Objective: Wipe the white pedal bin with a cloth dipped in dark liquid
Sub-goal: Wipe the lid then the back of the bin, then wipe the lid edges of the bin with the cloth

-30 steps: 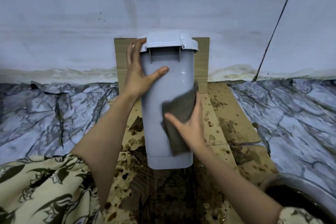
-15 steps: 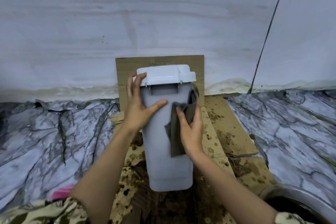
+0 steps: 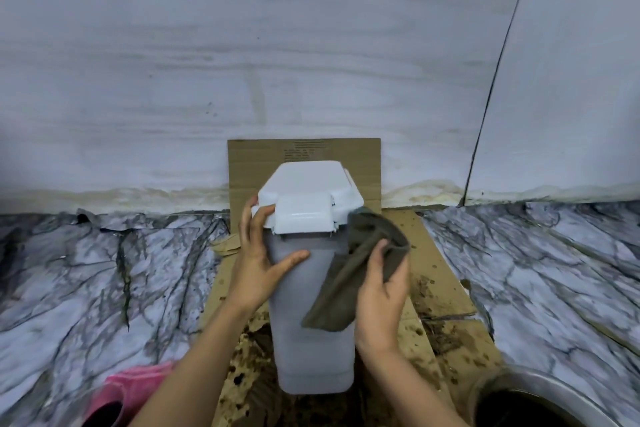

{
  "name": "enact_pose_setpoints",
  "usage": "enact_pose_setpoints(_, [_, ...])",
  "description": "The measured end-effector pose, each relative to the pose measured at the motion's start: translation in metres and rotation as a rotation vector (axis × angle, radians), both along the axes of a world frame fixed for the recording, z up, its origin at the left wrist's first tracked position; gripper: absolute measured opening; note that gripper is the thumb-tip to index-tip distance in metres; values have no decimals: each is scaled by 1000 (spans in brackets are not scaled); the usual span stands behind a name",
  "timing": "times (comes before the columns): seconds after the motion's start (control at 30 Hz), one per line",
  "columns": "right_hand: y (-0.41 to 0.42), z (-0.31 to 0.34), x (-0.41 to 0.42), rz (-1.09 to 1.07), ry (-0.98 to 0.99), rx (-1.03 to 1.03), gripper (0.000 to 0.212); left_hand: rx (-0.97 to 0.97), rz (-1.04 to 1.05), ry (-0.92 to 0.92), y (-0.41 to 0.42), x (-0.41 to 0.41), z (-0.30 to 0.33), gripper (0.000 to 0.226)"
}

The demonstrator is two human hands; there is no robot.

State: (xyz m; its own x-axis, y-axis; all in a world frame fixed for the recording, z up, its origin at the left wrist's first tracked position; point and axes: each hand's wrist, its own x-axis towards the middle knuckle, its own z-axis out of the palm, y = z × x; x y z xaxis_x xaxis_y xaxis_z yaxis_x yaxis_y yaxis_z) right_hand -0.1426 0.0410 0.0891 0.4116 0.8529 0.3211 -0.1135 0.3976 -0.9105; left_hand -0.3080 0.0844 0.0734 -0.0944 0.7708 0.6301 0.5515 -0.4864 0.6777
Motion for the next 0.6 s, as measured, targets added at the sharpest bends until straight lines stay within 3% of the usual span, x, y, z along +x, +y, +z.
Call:
enact_pose_setpoints(0.07, [3, 18, 10, 5, 49, 3, 38, -4, 9, 24, -10, 4, 0, 79])
enact_pose_setpoints(0.13, [7, 36, 12, 54, -162, 1, 21, -7, 19, 53, -20, 8, -3, 79])
enact_pose_setpoints(0.23, [6, 29, 8, 31, -611, 68, 23, -2, 33, 56, -33, 10, -6, 78])
enact_pose_setpoints(0.43, [-14, 5, 18, -121, -976, 120, 37, -42, 44, 100, -54, 6, -12, 72])
enact_pose_setpoints(0.5, [-8, 7, 25, -181, -899, -115, 36, -60, 48, 165, -61, 7, -10, 69])
enact_pose_setpoints(0.6, [-9, 16, 46, -33, -380, -327, 27, -101, 32, 220, -77, 4, -13, 70])
